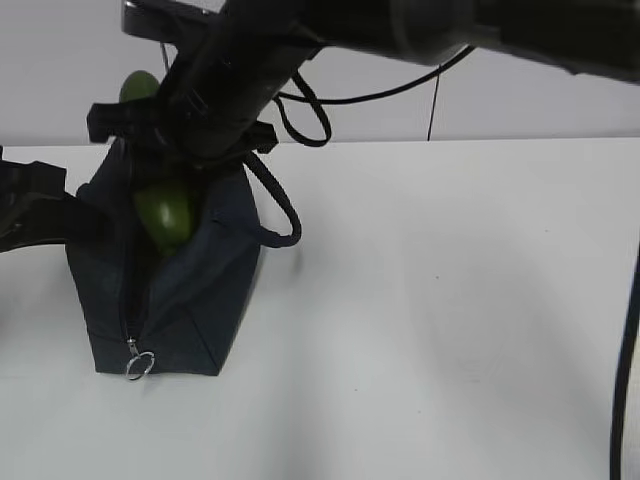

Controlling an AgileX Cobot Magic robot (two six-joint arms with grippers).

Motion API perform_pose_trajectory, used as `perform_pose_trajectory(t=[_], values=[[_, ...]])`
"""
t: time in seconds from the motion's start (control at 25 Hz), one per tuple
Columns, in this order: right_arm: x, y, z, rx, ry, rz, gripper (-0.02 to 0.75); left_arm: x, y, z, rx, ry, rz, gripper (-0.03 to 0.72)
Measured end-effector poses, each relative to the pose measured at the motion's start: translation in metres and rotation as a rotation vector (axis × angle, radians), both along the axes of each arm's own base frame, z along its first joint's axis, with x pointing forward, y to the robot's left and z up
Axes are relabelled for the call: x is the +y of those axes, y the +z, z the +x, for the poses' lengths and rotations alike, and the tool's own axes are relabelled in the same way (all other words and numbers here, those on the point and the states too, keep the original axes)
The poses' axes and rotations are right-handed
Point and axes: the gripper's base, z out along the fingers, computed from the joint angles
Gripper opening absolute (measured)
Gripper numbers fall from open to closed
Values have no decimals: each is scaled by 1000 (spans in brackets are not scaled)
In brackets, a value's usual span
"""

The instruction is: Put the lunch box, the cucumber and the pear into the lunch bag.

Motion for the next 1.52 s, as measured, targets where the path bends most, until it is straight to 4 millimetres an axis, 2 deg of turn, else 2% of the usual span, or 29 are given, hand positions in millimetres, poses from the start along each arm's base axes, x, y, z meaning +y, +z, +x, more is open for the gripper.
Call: perform_pose_trajectory(t=[0.2,0.28,0.4,0.56,0.84,0.92,1.24,1.4,1.52], values=[[7,-25,6,19,33,-12,411,0,0,0,0,1,1,1],[9,-31,7,33,37,-8,469,0,0,0,-1,2,1,1],[10,-32,6,43,50,-7,517,0,0,0,0,2,1,1],[8,-25,5,26,75,-35,531,0,0,0,0,2,1,1],[-8,19,2,-148,83,-133,533,0,0,0,0,1,0,1],[-12,24,1,-167,74,-155,534,0,0,0,0,1,0,1],[-28,21,2,-138,-13,-312,534,0,0,0,0,1,0,1],[-26,14,3,-105,-16,-306,534,0,0,0,0,1,0,1],[-20,0,5,-57,-10,-293,534,0,0,0,0,1,0,1]])
